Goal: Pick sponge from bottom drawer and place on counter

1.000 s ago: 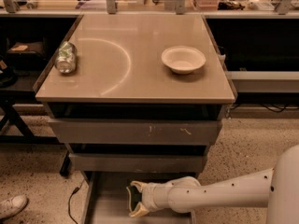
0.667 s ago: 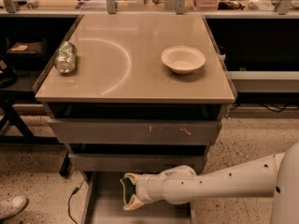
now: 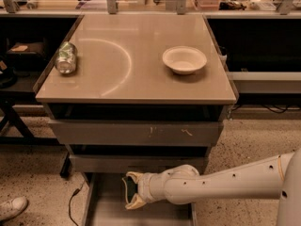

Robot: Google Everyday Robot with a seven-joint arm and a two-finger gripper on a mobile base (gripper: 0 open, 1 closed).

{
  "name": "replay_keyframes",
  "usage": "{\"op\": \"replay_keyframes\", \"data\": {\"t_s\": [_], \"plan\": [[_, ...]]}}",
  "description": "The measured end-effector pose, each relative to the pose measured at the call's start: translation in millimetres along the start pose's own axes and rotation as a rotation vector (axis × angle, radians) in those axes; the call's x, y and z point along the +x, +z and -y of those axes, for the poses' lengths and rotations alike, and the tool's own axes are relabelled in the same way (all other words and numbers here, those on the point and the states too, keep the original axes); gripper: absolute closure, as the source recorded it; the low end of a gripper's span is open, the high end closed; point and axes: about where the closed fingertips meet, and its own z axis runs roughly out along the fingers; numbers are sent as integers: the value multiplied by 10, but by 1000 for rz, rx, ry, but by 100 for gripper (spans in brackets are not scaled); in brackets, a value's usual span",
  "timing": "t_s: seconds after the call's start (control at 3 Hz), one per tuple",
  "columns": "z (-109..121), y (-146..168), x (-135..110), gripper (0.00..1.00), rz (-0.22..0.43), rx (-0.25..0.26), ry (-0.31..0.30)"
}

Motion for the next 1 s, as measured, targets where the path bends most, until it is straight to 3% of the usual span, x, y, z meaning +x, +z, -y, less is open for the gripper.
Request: {"op": "replay_keyframes", "data": {"t_s": [0.33,1.0], "plan": [[78,-140,-161,100,8,23,-20],[291,-670,-836,100,8,50,-85]]}}
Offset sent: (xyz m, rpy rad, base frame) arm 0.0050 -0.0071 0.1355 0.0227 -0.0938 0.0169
